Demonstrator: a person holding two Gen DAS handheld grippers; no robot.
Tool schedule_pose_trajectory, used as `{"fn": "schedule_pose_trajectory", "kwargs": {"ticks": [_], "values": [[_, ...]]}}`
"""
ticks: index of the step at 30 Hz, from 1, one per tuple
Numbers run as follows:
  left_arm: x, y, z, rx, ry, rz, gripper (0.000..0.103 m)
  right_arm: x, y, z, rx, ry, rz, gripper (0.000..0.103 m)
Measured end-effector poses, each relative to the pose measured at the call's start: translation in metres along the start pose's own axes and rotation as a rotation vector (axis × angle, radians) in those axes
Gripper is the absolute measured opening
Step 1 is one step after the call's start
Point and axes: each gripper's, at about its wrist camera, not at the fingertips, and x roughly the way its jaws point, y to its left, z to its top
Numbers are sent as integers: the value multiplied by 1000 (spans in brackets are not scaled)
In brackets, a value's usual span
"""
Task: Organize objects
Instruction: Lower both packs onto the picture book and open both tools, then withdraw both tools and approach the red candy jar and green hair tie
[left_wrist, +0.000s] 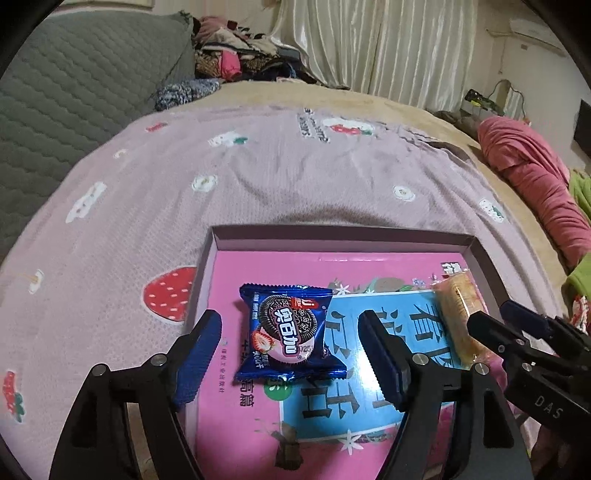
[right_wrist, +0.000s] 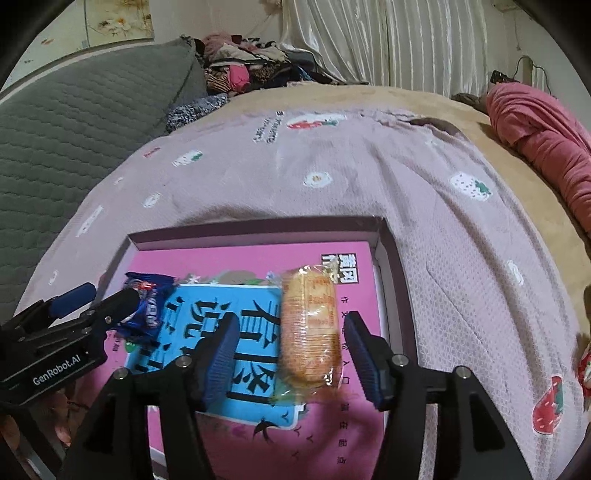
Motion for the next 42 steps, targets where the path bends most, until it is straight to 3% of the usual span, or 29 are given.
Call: {"fn": "schedule_pose_trajectory", "kwargs": {"ticks": [4, 8, 17, 21, 42], "values": [[-15, -3, 0, 16, -23, 7, 78, -15, 4, 1, 1, -27, 9, 65], [-33, -4, -4, 25, -48, 6, 80, -34, 8, 0, 6, -60, 26, 78], [-80, 8, -17, -3, -95, 18, 82, -89, 26, -10, -33, -129, 51, 88], [-114, 11, -28, -10, -131, 28, 84, -111, 28, -17, -33, -141, 54, 89], [-245, 14, -93, 26, -136, 74, 84, -238, 51, -75, -85, -164, 22, 92]]}}
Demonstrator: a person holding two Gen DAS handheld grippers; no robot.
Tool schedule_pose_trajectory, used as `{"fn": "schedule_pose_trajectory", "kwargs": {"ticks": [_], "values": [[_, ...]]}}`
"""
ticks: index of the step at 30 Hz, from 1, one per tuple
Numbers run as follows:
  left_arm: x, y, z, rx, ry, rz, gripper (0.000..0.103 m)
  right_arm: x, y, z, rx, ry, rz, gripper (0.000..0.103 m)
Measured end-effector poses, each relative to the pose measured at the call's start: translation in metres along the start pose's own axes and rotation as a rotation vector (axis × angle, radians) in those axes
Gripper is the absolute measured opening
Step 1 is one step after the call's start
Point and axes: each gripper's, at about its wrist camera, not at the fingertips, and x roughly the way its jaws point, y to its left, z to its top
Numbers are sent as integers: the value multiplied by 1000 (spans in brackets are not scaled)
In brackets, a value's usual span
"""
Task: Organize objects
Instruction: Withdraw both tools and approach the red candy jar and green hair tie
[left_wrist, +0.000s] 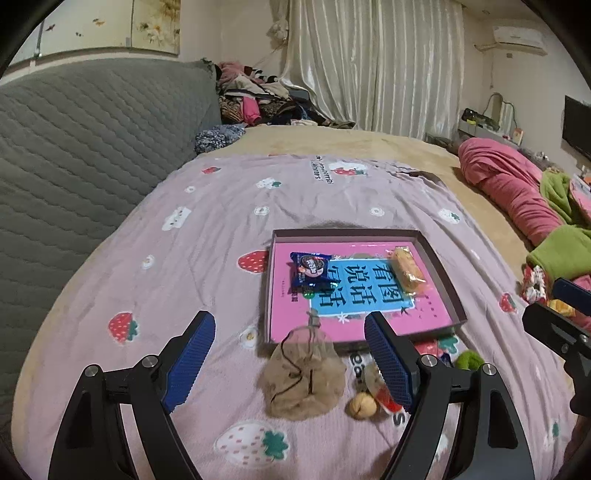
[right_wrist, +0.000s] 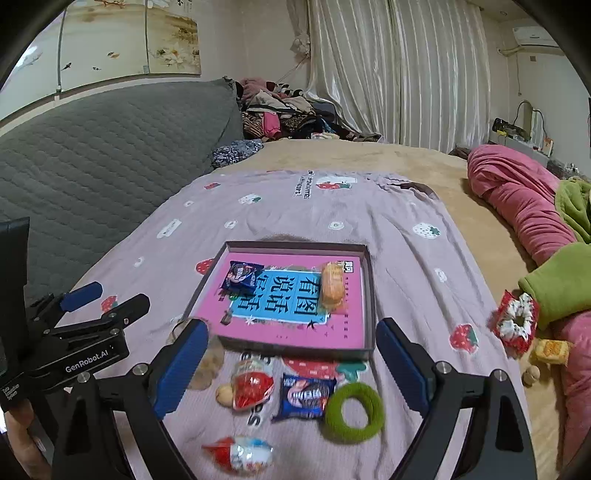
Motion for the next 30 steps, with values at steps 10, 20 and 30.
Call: {"fn": "schedule_pose_trajectory", "kwargs": {"ticks": [10, 20, 30], "values": [[-37, 9, -16, 1, 2, 7, 84, -34, 5, -24, -11, 7, -15, 92], [-59, 7, -29, 11, 0, 11, 84, -62, 3, -39, -12, 5, -37, 92], [-74, -5, -43, 20, 7, -5, 84, -76, -6, -54, -18, 19, -61, 93]]}}
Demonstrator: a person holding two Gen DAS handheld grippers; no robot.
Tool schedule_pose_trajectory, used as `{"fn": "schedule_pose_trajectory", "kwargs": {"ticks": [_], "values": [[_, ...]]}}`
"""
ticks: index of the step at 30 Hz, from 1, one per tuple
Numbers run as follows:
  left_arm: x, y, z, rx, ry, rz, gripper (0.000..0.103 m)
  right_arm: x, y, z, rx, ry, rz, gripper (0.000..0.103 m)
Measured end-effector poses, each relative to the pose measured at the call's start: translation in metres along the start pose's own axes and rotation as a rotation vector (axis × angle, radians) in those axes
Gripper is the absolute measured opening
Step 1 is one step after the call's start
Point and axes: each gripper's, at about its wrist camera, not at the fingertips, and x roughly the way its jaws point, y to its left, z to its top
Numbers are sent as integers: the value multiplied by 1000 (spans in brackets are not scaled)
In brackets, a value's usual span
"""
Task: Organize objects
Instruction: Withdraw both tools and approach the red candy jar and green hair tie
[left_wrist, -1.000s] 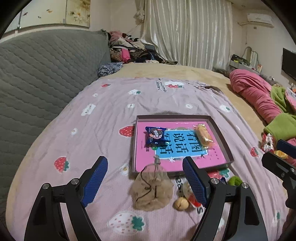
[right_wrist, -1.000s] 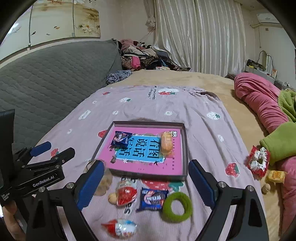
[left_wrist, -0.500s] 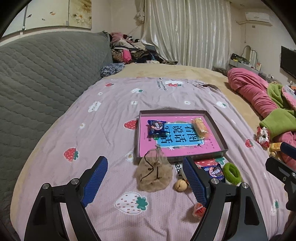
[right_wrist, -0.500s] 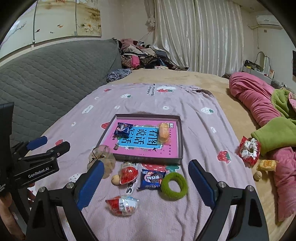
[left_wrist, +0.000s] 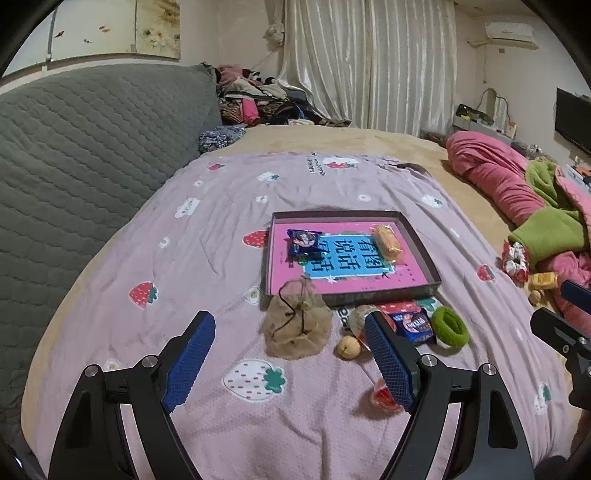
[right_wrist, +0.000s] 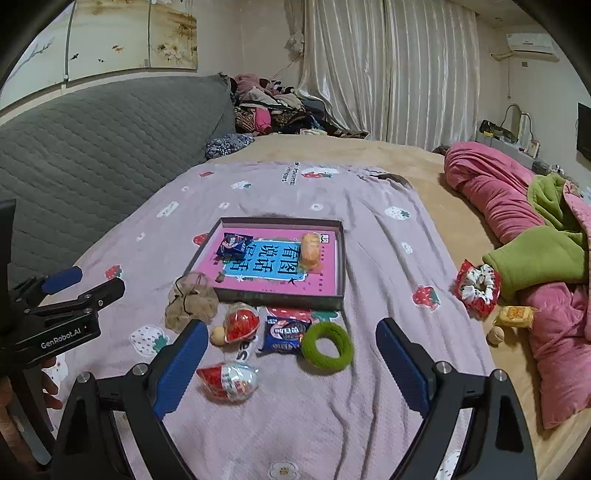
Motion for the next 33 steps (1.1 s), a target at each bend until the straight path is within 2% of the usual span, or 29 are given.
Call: {"fn": "schedule_pose_trajectory", "kwargs": {"ticks": [18, 33], "values": [[-7, -47, -42, 77, 27, -49, 84, -2, -8, -33, -19, 43, -17, 92], [-2, -58, -66, 87, 29, -68, 84, 7, -12, -49, -23, 73, -21, 92]]}}
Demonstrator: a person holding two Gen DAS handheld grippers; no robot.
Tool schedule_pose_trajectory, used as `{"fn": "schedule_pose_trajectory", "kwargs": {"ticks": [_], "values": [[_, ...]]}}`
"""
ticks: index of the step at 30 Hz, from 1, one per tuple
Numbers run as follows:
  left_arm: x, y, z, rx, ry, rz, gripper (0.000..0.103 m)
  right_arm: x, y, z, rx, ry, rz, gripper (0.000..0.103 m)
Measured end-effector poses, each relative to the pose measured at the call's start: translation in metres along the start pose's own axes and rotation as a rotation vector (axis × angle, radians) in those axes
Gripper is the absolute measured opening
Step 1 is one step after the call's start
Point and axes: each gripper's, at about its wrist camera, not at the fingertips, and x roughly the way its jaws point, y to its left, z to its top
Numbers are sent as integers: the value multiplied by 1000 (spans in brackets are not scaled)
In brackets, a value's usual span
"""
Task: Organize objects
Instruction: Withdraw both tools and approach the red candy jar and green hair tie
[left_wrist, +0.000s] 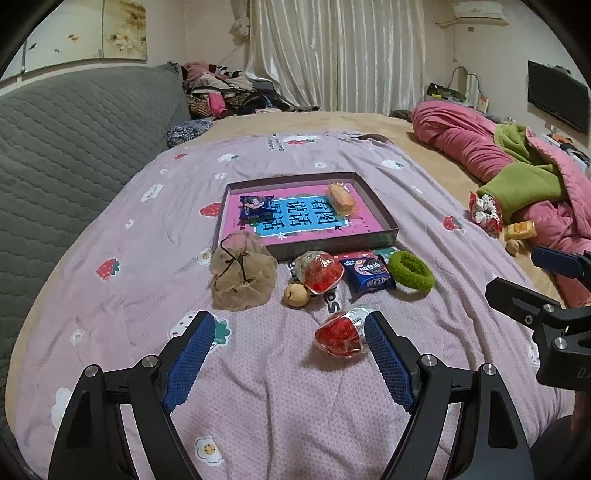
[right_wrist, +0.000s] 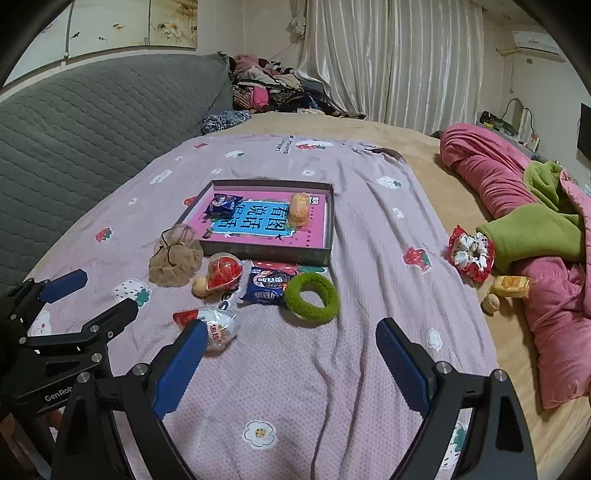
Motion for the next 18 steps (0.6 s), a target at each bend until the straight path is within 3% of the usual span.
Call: {"fn": "schedule_pose_trajectory", "kwargs": {"ticks": [18], "values": [[25, -10, -15, 24, 43, -21, 84, 28, -8, -11, 0, 55, -13, 92]]}}
